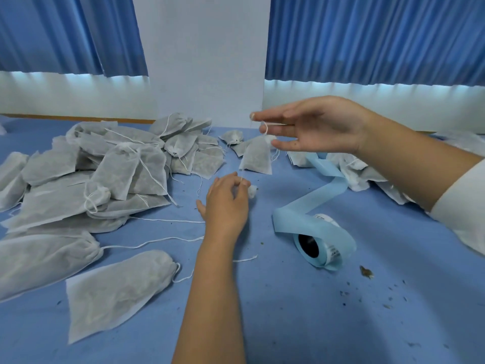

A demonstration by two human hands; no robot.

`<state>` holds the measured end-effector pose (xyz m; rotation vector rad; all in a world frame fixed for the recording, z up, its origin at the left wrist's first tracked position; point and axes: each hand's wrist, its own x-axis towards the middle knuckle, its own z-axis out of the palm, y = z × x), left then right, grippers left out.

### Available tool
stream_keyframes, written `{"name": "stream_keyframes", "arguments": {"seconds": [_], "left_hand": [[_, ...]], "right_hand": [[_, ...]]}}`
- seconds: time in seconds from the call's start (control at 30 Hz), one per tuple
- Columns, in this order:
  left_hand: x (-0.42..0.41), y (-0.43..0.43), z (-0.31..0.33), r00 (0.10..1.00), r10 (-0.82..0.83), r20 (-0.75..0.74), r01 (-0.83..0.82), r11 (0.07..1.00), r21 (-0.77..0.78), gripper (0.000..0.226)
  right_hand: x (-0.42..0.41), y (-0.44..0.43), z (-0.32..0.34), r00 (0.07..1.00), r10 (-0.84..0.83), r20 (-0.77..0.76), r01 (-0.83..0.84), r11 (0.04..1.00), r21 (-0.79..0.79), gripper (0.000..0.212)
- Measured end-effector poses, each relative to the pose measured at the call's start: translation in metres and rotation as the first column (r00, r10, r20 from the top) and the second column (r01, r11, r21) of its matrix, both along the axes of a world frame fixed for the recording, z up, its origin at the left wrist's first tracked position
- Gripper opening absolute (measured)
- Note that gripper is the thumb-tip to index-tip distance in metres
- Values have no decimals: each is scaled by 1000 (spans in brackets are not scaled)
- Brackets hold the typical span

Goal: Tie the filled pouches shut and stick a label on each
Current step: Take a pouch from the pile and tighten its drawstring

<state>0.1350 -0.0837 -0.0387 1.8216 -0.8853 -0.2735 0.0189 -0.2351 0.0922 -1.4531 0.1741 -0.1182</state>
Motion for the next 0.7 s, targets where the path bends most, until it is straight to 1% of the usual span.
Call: {"name": "stream_keyframes", "arguments": {"seconds": [0.07, 0.1, 0.13, 0.17, 0.2, 0.23, 0.27, 0.3, 0.33, 0.37, 0.4, 0.5, 0.57, 0.63, 0.7], "left_hand": [[-4, 7, 8, 1000, -14, 7, 15, 997, -76, 31], [-5, 10, 13, 1000, -19, -6, 18, 993, -114, 32], [-6, 12, 17, 999, -26, -19, 23, 989, -149, 32], [-8, 14, 21, 999, -41, -20, 36, 984, -174, 31], [-9, 16, 25, 998, -62, -10, 59, 981, -185, 30], [-11, 18, 29, 996, -89, 3, 88, 979, -186, 29], [-13, 20, 32, 993, -120, 16, 121, 977, -177, 29], [-15, 21, 34, 987, -156, 26, 158, 975, -158, 28], [-17, 21, 35, 980, -196, 32, 199, 972, -127, 27], [-20, 21, 35, 971, -236, 34, 238, 967, -88, 26], [-23, 20, 36, 962, -270, 36, 272, 961, -51, 26], [-33, 20, 38, 934, -353, 53, 353, 936, 15, 25], [-38, 21, 40, 905, -419, 69, 418, 908, 36, 25], [-43, 23, 41, 886, -452, 99, 448, 892, 65, 26], [-44, 24, 42, 889, -452, 68, 450, 892, 37, 25]], "right_hand": [[-11, 4, 0, 982, -186, 41, 183, 981, 69, 44], [-17, 7, -1, 959, -282, 31, 280, 959, 54, 42], [-22, 11, -4, 931, -366, 8, 366, 931, -4, 38], [-28, 16, -7, 899, -438, -17, 434, 895, -101, 34], [-34, 22, -12, 866, -499, -38, 479, 847, -229, 30], [-40, 29, -17, 830, -555, -51, 497, 779, -381, 26], [-45, 37, -22, 794, -606, -47, 491, 685, -538, 24], [-50, 44, -29, 764, -645, -15, 476, 580, -661, 26], [-54, 50, -35, 749, -662, 31, 469, 495, -731, 29], [-59, 56, -42, 753, -655, 67, 468, 462, -753, 32], [-63, 62, -49, 774, -629, 77, 465, 482, -742, 34], [-70, 80, -68, 860, -509, 48, 428, 666, -611, 40], [-69, 84, -77, 876, -479, 50, 440, 754, -488, 42], [-69, 84, -82, 873, -485, 56, 461, 780, -423, 37], [-73, 83, -84, 854, -513, 79, 499, 767, -403, 27]]}}
